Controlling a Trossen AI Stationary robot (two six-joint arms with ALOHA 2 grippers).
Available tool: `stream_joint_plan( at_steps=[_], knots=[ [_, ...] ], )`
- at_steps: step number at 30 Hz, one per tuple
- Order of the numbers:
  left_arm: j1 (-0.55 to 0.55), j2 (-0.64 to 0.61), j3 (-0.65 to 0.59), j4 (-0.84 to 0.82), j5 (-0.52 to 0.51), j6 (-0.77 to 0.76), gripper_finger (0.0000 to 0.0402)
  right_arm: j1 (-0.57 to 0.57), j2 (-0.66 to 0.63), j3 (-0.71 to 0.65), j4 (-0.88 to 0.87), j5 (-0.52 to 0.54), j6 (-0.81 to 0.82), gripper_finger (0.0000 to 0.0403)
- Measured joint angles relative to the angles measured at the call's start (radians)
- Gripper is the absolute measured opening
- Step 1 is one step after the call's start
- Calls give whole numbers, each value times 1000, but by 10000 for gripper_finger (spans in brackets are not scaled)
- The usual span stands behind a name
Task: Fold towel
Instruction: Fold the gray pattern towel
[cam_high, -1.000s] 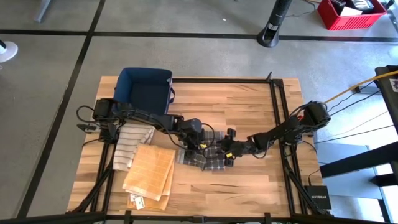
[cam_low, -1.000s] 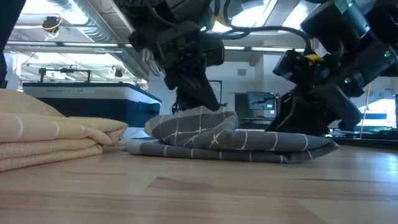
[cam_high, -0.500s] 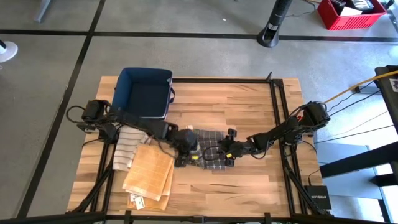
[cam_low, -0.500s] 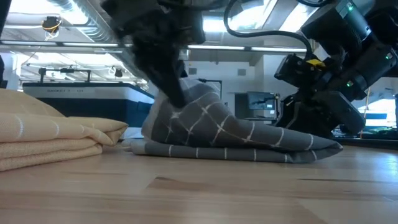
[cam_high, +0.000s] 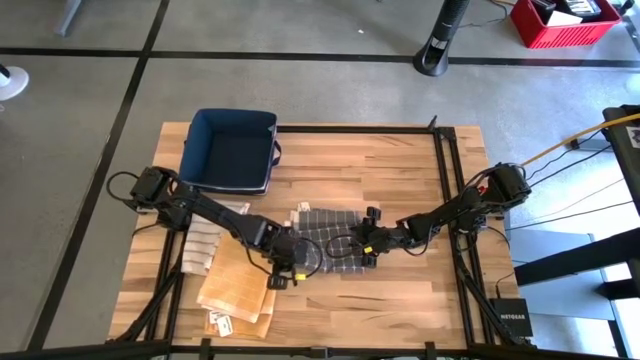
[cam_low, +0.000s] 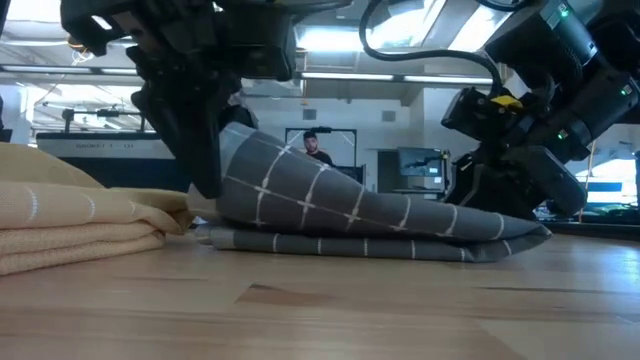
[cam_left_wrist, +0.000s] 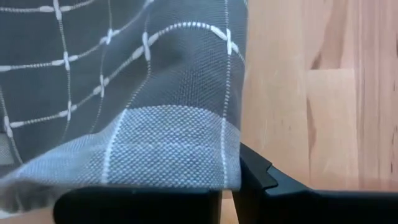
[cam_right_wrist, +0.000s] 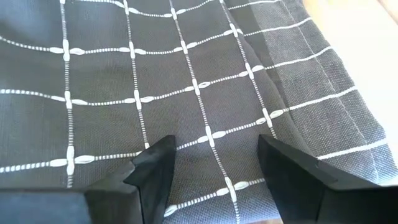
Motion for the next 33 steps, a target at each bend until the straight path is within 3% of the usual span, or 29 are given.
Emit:
stream_joint_plan(
  at_steps=[4, 8, 10, 14, 16, 19, 23, 25, 27, 33],
  knots=[
    [15, 7, 0, -4, 8, -57, 29, 0, 0, 9, -13, 0, 0, 232],
    [23, 17, 0, -16, 76, -152, 83, 0, 0, 21, -43, 0, 0, 232],
    [22, 18, 0, -43, 141, -198, 118, 0, 0, 30, -67, 0, 0, 232],
    [45, -4, 26, -164, 375, -246, 167, 0, 0, 48, -105, 0, 0, 232],
    [49, -29, 51, -239, 386, -273, 179, 0, 0, 57, -121, 0, -2, 232],
    [49, -89, 77, -272, 242, -252, 183, 0, 0, 64, -134, 0, -4, 232],
    [52, -154, 79, -141, -220, -210, 184, 0, 0, 66, -137, -8, -4, 232],
    [67, -151, 61, -49, -387, -209, 184, 0, 0, 66, -137, -16, -4, 232],
    [100, -130, 32, 31, -401, -197, 184, 0, 0, 66, -137, -19, -4, 232],
    [200, -15, -41, 97, -186, -99, 184, 0, 0, 67, -143, -25, -4, 232]
  ],
)
